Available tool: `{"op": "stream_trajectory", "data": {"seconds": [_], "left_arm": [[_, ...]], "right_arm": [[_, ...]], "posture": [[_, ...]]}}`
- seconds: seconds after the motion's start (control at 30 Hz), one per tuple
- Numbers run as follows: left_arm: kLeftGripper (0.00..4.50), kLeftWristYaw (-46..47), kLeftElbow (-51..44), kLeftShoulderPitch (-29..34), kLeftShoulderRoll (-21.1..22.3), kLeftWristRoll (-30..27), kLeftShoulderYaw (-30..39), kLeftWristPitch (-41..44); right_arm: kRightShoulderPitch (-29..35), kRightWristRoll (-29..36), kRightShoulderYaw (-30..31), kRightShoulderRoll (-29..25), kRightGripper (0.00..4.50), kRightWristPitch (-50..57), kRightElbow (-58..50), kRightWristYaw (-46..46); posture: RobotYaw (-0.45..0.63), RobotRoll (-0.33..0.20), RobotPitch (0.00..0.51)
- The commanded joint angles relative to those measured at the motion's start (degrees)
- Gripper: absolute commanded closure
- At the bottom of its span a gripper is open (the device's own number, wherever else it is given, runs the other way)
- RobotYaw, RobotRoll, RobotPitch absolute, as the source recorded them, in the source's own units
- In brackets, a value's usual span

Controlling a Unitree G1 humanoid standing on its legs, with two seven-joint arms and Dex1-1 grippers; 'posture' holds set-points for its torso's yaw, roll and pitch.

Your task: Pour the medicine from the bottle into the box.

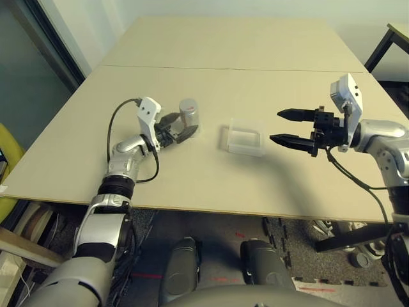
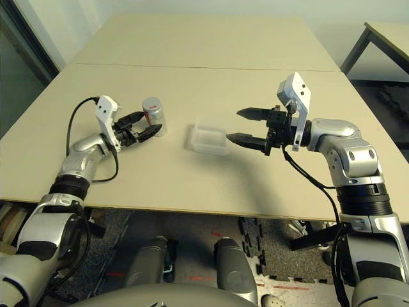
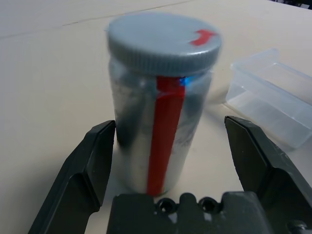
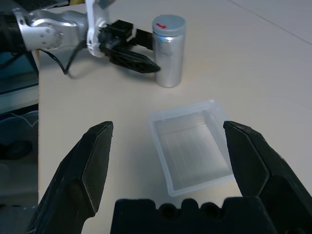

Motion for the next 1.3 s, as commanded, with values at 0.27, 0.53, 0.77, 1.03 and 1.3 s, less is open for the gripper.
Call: {"op": "stream_trajectory", "data": {"seconds": [0.27,0.53,0.77,1.03,1.3], "left_arm": [[0.02,3.67,9.09,-5.0,-1.62,2.44,0.67,-4.93],[1.68,3.87,11.85,-6.33,-2.55,2.24,1.37,-6.28],[1.68,-0.38,10.61,-7.0,-1.74,1.19,2.0,-5.17],[1.68,-18.77,-2.45,-4.91,2.41,-3.39,1.2,5.5],[1.68,-30.16,-21.54,-0.77,8.47,-8.39,-2.15,21.34]], "right_arm": [[2.37,0.8,-0.34,-0.32,0.0,1.03,-2.54,-0.52],[2.84,0.9,-0.4,-0.11,0.0,0.41,-1.96,-0.93],[1.92,0.71,0.42,0.16,0.0,0.3,-1.99,-0.69],[-2.08,0.1,2.77,0.03,0.0,2.74,-3.23,-0.99],[-10.04,2.31,6.02,4.51,0.0,9.02,-5.7,-3.26]], "posture": [[-0.18,0.0,0.1],[-0.18,0.0,0.091],[-0.17,0.0,0.082],[-0.15,0.0,0.077],[-0.12,0.0,0.07]]}}
